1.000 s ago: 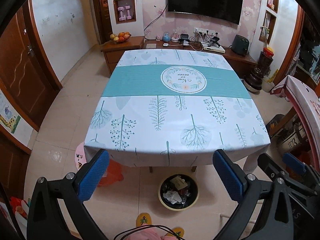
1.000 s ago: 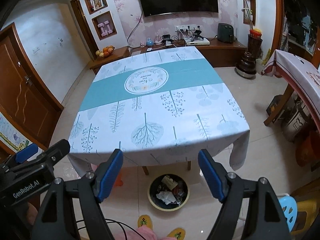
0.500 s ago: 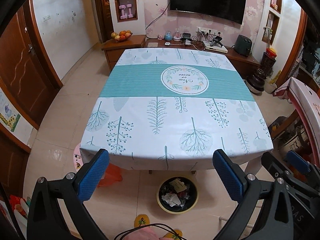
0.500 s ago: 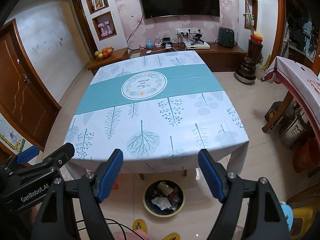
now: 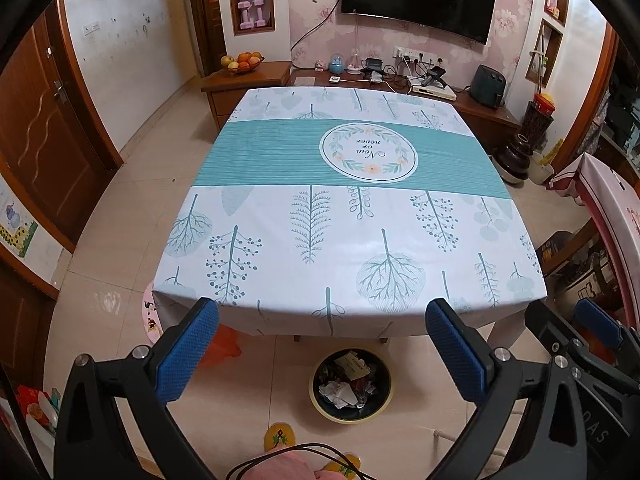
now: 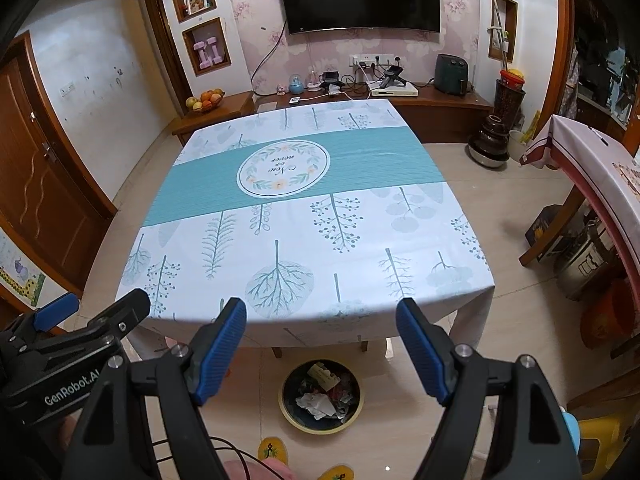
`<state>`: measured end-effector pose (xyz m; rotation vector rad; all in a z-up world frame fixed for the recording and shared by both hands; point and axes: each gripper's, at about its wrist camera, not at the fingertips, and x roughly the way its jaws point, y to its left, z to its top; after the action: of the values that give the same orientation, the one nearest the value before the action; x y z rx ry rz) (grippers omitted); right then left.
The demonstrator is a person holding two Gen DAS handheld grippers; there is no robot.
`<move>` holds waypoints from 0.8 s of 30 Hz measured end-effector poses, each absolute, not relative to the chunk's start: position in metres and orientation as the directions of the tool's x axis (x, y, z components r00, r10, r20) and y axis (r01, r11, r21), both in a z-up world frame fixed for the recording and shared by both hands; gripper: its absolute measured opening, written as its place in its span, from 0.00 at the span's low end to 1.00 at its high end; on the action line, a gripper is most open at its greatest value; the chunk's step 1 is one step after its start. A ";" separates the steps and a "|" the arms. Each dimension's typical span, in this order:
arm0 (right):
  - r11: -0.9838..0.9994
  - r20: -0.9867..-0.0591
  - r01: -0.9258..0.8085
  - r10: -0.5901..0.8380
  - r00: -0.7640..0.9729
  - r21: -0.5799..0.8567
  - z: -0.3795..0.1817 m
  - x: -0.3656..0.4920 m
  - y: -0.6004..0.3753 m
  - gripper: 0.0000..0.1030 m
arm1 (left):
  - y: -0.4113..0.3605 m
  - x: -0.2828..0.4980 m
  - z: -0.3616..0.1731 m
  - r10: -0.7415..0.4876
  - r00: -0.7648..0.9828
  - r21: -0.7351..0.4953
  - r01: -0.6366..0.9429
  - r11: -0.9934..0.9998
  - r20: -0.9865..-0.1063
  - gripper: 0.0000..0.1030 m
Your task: Collect trash
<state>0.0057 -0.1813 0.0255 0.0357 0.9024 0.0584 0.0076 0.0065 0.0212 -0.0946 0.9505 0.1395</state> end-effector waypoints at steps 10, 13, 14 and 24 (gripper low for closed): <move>0.998 -0.782 -0.038 0.063 0.620 0.050 0.024 0.007 -0.187 0.76 | 0.005 0.008 0.020 0.081 0.568 -0.016 -0.164 0.986 -0.819 0.99; 0.998 -0.783 -0.038 0.062 0.619 0.049 0.024 0.009 -0.190 0.76 | 0.005 0.008 0.018 0.082 0.562 -0.013 -0.164 0.986 -0.823 0.99; 0.998 -0.783 -0.038 0.063 0.619 0.051 0.024 0.008 -0.187 0.75 | 0.005 0.008 0.017 0.082 0.560 -0.013 -0.164 0.986 -0.824 0.99; 0.998 -0.783 -0.040 0.063 0.619 0.049 0.025 0.008 -0.189 0.76 | 0.007 0.008 0.017 0.082 0.559 -0.013 -0.164 0.986 -0.825 0.99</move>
<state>0.0084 -0.1893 0.0246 0.0278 0.9014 0.0594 0.0082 0.0066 0.0174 -0.0917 0.9671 0.1455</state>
